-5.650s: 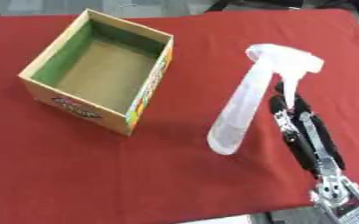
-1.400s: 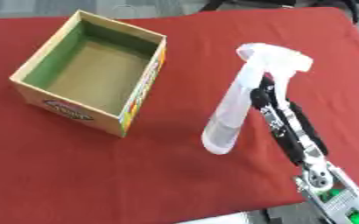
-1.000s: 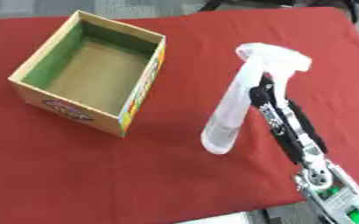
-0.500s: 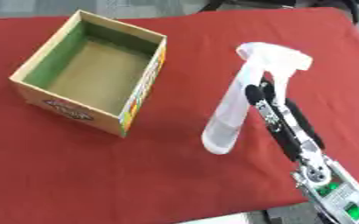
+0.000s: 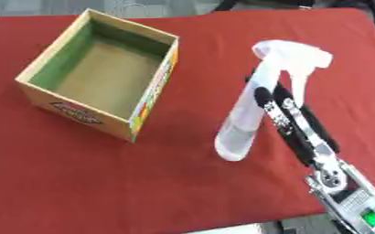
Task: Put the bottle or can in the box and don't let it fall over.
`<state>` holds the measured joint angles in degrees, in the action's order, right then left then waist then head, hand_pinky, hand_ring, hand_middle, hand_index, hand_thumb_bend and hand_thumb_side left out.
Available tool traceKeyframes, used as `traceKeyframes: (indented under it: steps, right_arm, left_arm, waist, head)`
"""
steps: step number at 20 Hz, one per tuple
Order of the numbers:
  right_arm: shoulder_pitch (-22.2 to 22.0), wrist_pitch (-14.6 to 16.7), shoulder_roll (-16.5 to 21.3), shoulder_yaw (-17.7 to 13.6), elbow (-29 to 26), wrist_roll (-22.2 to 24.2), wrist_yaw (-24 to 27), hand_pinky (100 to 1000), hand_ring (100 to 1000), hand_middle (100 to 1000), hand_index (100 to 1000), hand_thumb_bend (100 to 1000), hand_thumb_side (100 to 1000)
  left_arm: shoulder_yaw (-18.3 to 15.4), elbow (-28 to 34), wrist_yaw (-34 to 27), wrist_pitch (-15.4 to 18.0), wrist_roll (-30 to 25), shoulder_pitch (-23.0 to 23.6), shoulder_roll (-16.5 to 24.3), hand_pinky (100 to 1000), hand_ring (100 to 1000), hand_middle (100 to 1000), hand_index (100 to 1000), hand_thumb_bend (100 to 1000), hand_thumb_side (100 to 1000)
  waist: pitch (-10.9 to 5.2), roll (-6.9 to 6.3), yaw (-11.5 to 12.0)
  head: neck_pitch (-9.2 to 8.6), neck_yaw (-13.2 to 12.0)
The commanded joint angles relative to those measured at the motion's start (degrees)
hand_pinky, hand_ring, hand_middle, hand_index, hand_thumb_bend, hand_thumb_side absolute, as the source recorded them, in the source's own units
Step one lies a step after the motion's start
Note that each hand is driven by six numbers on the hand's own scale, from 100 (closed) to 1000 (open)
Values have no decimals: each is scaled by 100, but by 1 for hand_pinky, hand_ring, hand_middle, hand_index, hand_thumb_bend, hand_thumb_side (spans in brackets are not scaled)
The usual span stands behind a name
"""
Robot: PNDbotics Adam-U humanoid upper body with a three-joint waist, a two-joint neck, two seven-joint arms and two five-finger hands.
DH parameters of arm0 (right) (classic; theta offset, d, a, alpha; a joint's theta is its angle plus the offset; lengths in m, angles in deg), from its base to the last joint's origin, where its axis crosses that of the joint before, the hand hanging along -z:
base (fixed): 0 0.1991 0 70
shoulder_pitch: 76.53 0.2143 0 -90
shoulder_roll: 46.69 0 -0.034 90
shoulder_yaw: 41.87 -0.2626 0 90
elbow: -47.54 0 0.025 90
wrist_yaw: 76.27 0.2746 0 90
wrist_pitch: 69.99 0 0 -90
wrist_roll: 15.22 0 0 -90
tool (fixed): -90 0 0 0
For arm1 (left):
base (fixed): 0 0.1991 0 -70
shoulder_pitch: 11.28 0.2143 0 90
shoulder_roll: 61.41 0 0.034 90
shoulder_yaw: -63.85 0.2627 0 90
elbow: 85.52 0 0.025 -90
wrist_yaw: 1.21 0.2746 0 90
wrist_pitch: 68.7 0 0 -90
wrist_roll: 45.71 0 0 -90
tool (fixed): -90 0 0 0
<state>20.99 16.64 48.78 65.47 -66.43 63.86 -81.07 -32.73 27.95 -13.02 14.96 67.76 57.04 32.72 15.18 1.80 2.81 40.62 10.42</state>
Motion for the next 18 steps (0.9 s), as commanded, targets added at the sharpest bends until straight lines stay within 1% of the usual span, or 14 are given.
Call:
traceKeyframes:
  steps: [1,10,18]
  right_arm:
    - [46,45,124,-15,-62,36,21,846,969,897,995,149,1000]
    - [151,74,167,-2,-62,130,78,847,969,916,991,125,1000]
    - [227,87,147,49,-62,224,109,845,964,903,982,100,1000]
  left_arm:
    - [-32,112,-17,6,-17,-61,65,485,1000,1000,721,307,938]
    - [-24,112,-11,-1,-38,-62,68,486,1000,1000,720,307,938]
    - [-25,112,-15,-7,-43,-69,67,486,1000,1000,719,309,942]
  waist:
    - [-65,-18,2]
    - [-67,-20,-2]
    - [-73,-16,-4]
  head:
    - [-81,-13]
    - [-87,-6]
    - [-51,-6]
